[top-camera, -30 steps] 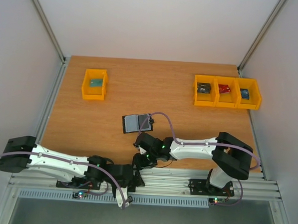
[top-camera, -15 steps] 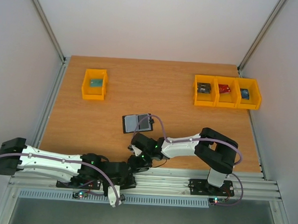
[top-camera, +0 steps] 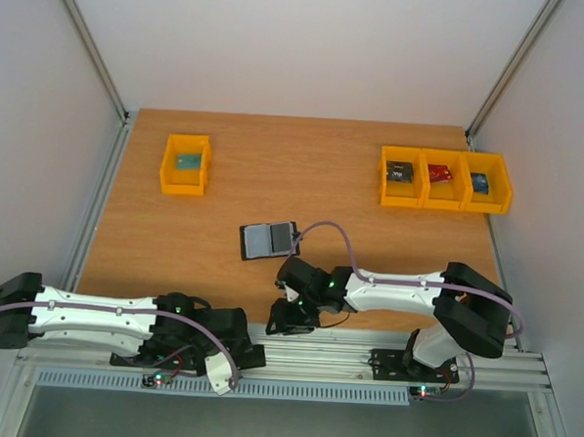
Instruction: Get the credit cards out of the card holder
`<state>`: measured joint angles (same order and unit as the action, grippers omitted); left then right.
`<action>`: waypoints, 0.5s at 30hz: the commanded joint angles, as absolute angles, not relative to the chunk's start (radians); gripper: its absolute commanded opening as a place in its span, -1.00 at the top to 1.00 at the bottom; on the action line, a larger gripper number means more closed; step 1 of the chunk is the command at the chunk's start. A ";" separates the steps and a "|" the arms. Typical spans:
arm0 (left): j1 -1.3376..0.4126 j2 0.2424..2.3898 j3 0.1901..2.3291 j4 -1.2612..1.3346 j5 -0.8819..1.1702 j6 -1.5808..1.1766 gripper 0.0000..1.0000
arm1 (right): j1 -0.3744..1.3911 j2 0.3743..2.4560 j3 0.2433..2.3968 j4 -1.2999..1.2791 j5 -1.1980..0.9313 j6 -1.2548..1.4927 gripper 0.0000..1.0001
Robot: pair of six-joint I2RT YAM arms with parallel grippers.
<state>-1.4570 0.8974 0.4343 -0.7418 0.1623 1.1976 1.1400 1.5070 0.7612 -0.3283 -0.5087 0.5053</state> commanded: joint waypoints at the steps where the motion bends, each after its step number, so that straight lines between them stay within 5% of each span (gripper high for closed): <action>1: -1.443 0.930 0.413 -0.765 0.109 1.189 -0.76 | 1.165 1.560 0.758 -0.345 -0.533 0.564 0.09; 15: -1.433 1.013 0.406 -0.635 0.141 1.161 -0.62 | 1.251 1.749 0.711 -0.060 -0.627 0.703 0.12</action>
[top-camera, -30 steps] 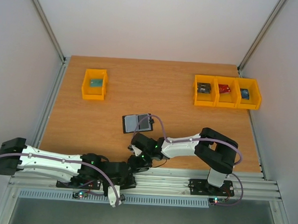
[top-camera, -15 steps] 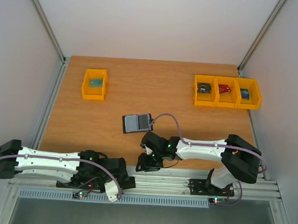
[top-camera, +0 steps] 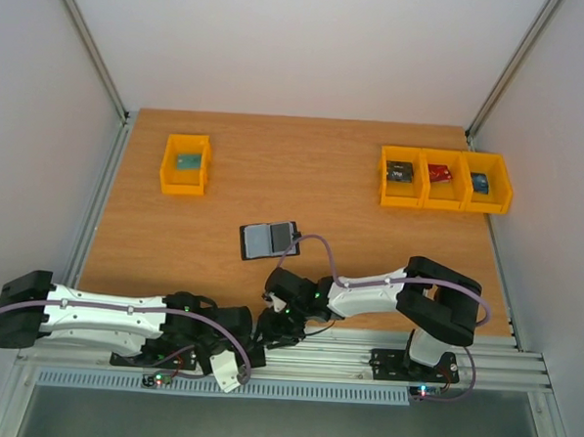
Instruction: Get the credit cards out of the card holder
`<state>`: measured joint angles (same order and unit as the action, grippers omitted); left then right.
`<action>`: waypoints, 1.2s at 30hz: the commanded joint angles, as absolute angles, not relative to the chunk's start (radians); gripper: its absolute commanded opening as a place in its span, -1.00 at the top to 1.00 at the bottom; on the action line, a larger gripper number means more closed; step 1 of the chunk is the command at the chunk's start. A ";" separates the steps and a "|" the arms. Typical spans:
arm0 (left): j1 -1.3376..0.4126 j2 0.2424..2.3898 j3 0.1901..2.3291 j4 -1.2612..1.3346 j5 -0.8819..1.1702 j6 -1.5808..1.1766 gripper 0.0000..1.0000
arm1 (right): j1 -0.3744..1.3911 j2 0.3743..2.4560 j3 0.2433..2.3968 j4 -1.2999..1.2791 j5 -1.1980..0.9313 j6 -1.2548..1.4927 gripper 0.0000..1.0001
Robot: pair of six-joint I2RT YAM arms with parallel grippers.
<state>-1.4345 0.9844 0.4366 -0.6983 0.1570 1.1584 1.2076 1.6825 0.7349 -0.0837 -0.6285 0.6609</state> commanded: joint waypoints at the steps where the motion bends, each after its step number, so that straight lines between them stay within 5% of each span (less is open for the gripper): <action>1: -1.433 1.013 0.404 -0.627 0.139 1.158 -0.60 | 1.252 1.747 0.698 -0.044 -0.627 0.715 0.12; 20: -1.433 0.912 0.277 -0.374 0.074 1.230 -0.32 | 1.252 1.668 0.595 0.059 -0.609 0.802 0.13; 36: -1.414 0.853 0.227 -0.149 -0.064 1.231 -0.15 | 1.247 1.538 0.634 -0.216 -0.580 0.722 0.11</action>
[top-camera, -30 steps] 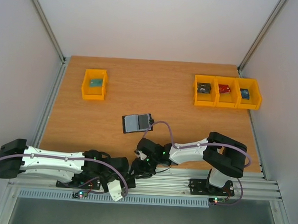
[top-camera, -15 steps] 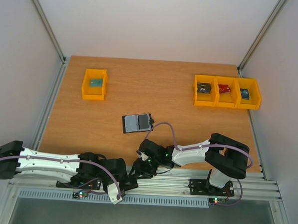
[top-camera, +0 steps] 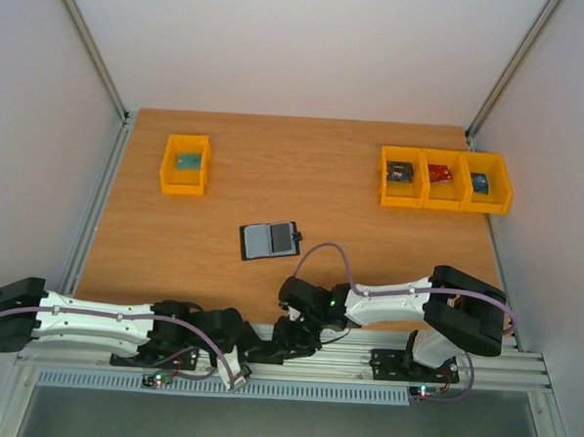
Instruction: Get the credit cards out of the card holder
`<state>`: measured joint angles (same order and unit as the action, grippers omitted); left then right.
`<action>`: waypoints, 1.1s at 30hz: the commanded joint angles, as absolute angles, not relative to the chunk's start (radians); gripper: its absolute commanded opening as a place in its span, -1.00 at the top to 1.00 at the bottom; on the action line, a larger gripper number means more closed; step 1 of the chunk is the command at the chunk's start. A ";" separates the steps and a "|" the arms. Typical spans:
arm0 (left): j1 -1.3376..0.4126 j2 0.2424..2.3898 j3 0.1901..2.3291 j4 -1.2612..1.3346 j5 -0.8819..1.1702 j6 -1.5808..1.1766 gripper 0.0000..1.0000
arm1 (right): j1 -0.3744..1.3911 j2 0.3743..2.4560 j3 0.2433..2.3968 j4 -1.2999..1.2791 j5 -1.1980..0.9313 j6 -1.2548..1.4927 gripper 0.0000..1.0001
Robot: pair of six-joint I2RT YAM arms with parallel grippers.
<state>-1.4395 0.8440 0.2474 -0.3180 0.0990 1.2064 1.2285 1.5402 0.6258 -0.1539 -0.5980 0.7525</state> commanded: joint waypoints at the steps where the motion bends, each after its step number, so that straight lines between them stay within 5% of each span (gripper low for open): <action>1: -1.407 0.858 0.227 -0.142 -0.064 1.228 -0.15 | 1.246 1.532 0.636 -0.217 -0.579 0.721 0.11; 15: -1.336 0.783 0.257 -0.373 0.023 1.208 -0.26 | 1.227 1.454 0.734 -0.514 -0.411 0.660 0.10; 33: -1.295 0.954 0.278 -0.224 0.106 1.155 -0.24 | 1.230 1.551 0.624 -0.230 -0.483 0.752 0.06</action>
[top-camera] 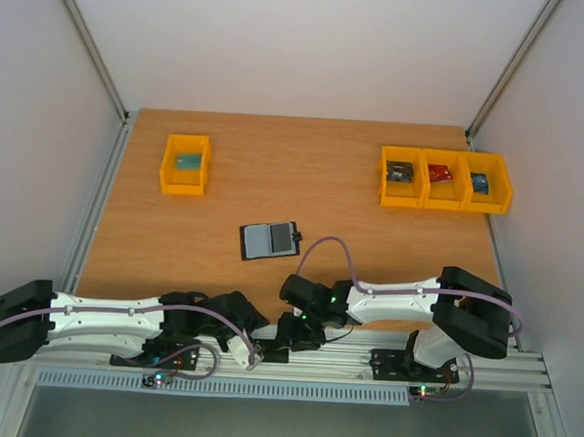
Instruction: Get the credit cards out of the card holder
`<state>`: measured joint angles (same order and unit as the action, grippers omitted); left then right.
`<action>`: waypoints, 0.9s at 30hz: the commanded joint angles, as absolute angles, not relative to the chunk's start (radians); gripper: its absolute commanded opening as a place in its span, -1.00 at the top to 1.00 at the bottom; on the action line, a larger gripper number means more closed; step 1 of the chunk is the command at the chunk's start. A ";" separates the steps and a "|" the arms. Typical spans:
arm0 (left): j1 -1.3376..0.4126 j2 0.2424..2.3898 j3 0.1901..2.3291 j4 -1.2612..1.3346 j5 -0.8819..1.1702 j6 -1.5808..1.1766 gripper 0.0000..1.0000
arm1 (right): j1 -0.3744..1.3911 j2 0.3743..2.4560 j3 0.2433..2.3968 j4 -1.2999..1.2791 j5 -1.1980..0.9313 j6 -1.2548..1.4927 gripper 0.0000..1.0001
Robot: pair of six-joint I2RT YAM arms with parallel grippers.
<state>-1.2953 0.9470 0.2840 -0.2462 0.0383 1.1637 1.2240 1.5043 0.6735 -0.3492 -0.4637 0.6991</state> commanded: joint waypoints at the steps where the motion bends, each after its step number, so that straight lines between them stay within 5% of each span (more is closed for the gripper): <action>1: -1.294 0.946 0.274 -0.228 0.118 1.156 -0.26 | 1.229 1.563 0.616 -0.187 -0.492 0.764 0.06; 14: -1.245 0.947 0.286 -0.227 0.106 1.125 -0.36 | 1.215 1.564 0.642 -0.211 -0.460 0.727 0.07; 21: -1.236 0.778 0.359 -0.599 0.307 1.203 -0.67 | 1.148 1.393 0.694 -0.511 -0.389 0.611 0.04; 27: -1.235 0.856 0.324 -0.493 0.186 1.327 -0.74 | 1.147 1.421 0.709 -0.500 -0.438 0.608 0.04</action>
